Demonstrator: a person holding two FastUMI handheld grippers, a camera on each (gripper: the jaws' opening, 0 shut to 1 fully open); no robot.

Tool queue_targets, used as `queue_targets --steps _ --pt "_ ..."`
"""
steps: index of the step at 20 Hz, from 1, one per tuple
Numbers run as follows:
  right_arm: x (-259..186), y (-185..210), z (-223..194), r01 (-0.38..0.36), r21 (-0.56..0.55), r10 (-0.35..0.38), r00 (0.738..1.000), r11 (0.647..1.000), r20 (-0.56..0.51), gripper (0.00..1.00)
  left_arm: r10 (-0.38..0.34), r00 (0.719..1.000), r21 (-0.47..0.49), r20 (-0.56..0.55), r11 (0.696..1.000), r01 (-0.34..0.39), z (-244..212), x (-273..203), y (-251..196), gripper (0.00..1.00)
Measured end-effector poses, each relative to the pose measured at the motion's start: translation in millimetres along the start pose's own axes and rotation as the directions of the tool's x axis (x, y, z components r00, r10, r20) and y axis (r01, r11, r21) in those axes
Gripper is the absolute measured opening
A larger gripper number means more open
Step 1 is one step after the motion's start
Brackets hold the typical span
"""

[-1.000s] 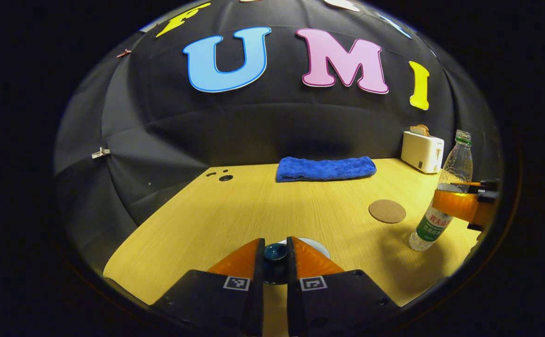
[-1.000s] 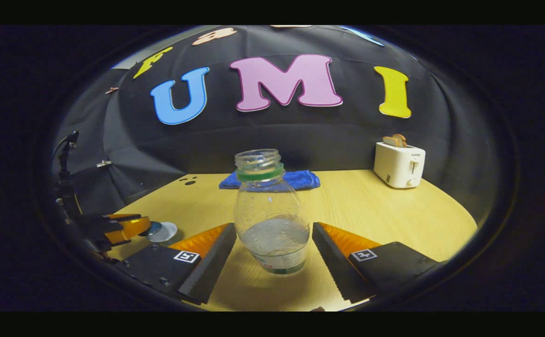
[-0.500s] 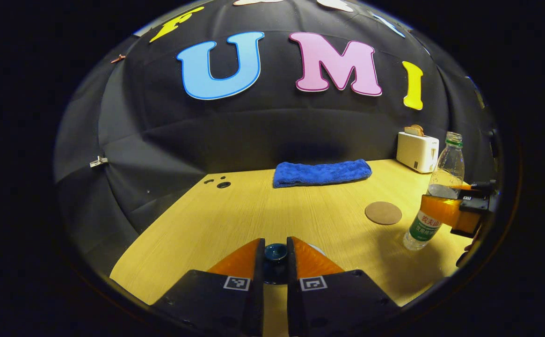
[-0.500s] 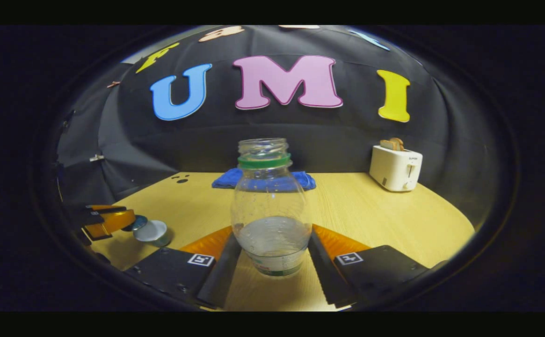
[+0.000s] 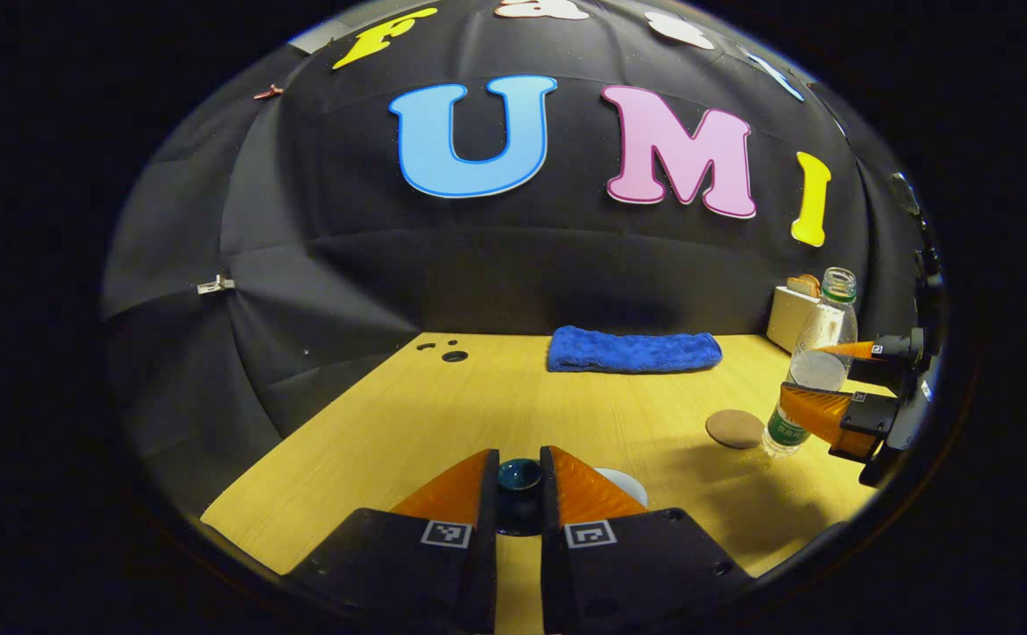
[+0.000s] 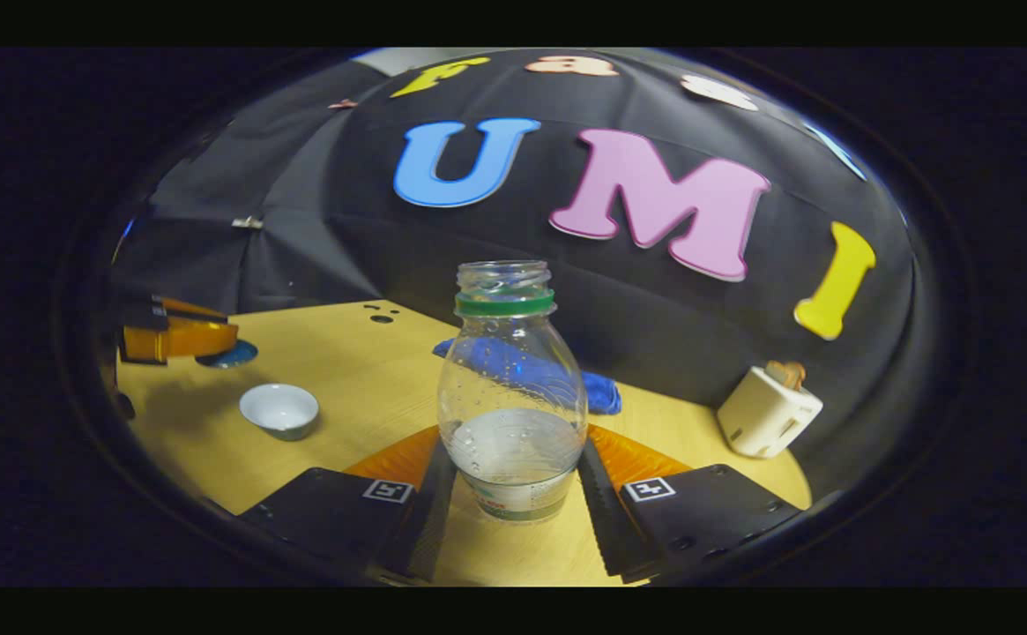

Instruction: Open the teacup lid with one hand, grasp the water bottle and pour water into the teacup with the other hand; after pouring, place the water bottle on the coaster and then close the teacup lid.

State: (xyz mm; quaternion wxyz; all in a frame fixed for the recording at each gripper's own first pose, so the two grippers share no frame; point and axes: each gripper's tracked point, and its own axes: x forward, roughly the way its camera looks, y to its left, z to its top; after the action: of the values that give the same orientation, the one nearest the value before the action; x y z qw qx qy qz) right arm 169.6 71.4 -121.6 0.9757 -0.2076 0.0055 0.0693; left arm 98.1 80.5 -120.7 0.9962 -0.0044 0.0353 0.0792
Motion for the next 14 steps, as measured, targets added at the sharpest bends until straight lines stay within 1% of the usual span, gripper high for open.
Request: queue_targets --steps 2,5,7,10,11,12,13,14 --pt "10 2 2 -0.004 -0.096 0.005 1.0 0.995 0.006 0.71 0.016 1.0 -0.006 0.011 1.0 -0.016 0 -4 12 0.24" --pt "23 7 3 -0.003 -0.239 0.008 1.0 0.971 0.018 0.71 0.035 0.999 -0.004 0.02 0.999 -0.035 -3 -10 28 0.24" --pt "30 15 3 -0.007 -0.338 0.019 0.999 0.941 0.031 0.71 0.043 0.999 0.0 0.019 0.999 -0.043 -8 -12 37 0.24" --pt "38 27 4 -0.016 -0.452 0.048 0.997 0.892 0.059 0.71 0.046 0.999 -0.01 0.018 0.999 -0.046 -14 -16 48 0.24" --pt "41 33 5 -0.019 -0.484 0.059 0.996 0.875 0.067 0.75 0.048 0.999 -0.013 0.019 0.999 -0.047 -16 -16 51 0.24" --pt "44 38 4 -0.028 -0.51 0.075 0.995 0.86 0.071 0.71 0.048 0.999 -0.018 0.018 0.999 -0.048 -18 -16 54 0.28" --pt "47 43 3 -0.03 -0.537 0.084 0.994 0.843 0.076 0.71 0.048 0.999 -0.024 0.017 0.999 -0.047 -21 -16 57 0.24" --pt "50 45 2 -0.028 -0.569 0.09 0.993 0.822 0.081 0.71 0.046 0.999 -0.029 0.015 0.999 -0.046 -22 -17 59 0.24"
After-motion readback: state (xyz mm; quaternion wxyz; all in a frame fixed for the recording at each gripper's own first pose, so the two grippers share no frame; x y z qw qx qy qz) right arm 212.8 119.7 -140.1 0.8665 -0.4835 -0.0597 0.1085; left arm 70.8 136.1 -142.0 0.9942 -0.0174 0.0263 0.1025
